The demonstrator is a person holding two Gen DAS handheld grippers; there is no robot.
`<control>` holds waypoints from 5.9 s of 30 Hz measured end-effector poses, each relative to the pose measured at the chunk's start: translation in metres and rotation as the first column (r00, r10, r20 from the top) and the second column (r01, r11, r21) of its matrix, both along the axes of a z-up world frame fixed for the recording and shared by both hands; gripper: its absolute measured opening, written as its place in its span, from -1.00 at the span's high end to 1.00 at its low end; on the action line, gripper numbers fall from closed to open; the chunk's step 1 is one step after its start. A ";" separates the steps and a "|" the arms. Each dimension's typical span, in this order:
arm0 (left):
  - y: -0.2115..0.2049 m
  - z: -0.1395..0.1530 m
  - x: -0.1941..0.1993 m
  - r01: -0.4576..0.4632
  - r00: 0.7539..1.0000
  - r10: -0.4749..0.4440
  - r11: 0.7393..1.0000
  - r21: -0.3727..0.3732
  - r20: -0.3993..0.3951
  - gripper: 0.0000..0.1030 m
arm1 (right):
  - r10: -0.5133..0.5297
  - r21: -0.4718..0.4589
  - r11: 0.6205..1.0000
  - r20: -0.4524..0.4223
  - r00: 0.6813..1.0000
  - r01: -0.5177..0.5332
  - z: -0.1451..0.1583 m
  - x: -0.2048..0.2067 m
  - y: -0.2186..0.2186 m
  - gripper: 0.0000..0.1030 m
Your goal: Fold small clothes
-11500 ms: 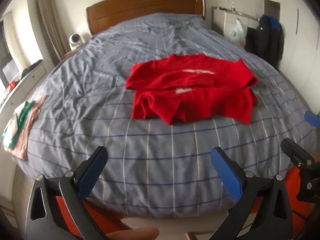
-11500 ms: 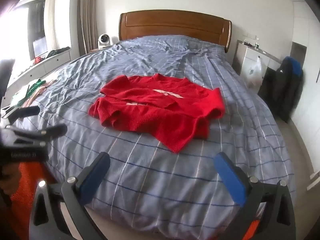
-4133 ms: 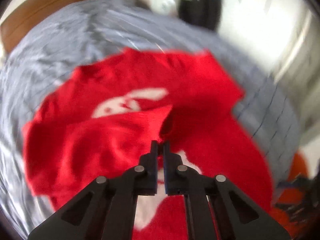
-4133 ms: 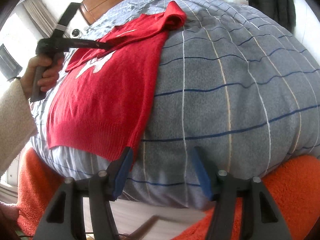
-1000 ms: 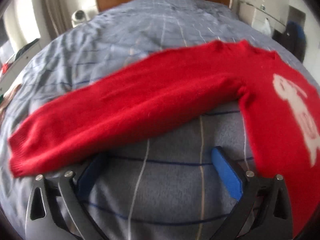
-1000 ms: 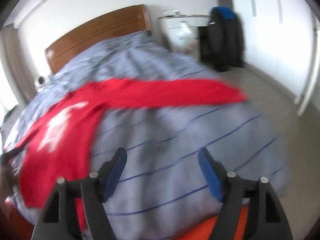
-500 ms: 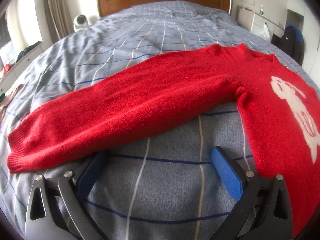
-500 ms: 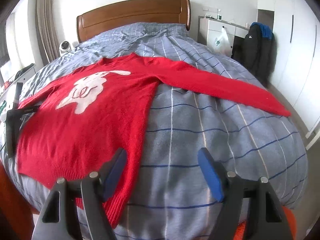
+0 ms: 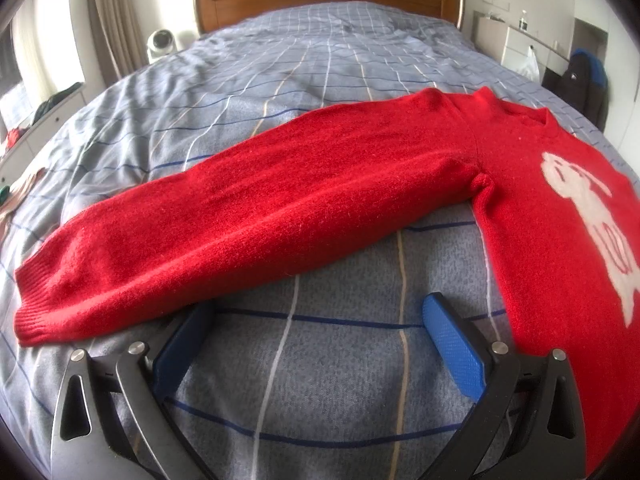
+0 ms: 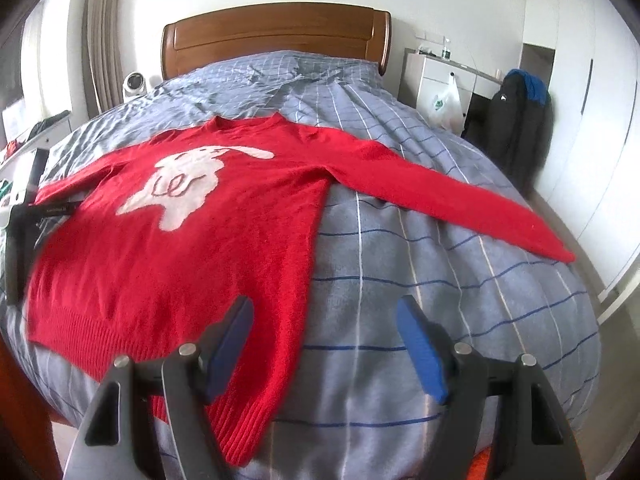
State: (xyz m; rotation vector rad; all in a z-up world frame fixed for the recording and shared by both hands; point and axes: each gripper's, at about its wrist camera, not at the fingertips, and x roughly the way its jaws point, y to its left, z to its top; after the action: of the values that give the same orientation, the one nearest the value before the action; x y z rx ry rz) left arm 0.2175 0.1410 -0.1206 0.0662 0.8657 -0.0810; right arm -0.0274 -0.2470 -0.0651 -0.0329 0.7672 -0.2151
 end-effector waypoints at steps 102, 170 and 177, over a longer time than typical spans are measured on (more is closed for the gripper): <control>0.000 -0.001 0.000 -0.002 1.000 0.002 1.000 -0.001 0.002 -0.99 | -0.101 0.212 0.975 0.132 0.986 0.072 0.009 -0.038 -0.057 -0.52; 0.025 0.023 -0.144 -0.184 0.980 0.195 0.966 -0.184 0.044 -0.99 | -0.519 0.858 0.418 -0.045 0.853 0.299 -0.017 -0.014 -0.268 -0.60; 0.027 0.015 -0.137 -0.203 0.978 0.209 0.966 -0.162 0.024 -0.99 | -0.652 0.904 0.266 -0.087 0.753 0.335 -0.029 -0.036 -0.315 -0.47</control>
State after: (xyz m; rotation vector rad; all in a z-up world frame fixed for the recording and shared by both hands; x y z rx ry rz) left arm 0.0802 0.1678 -0.1054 -0.1711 0.8181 0.0466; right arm -0.0638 -0.5623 -0.0945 1.3055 0.4572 -0.3990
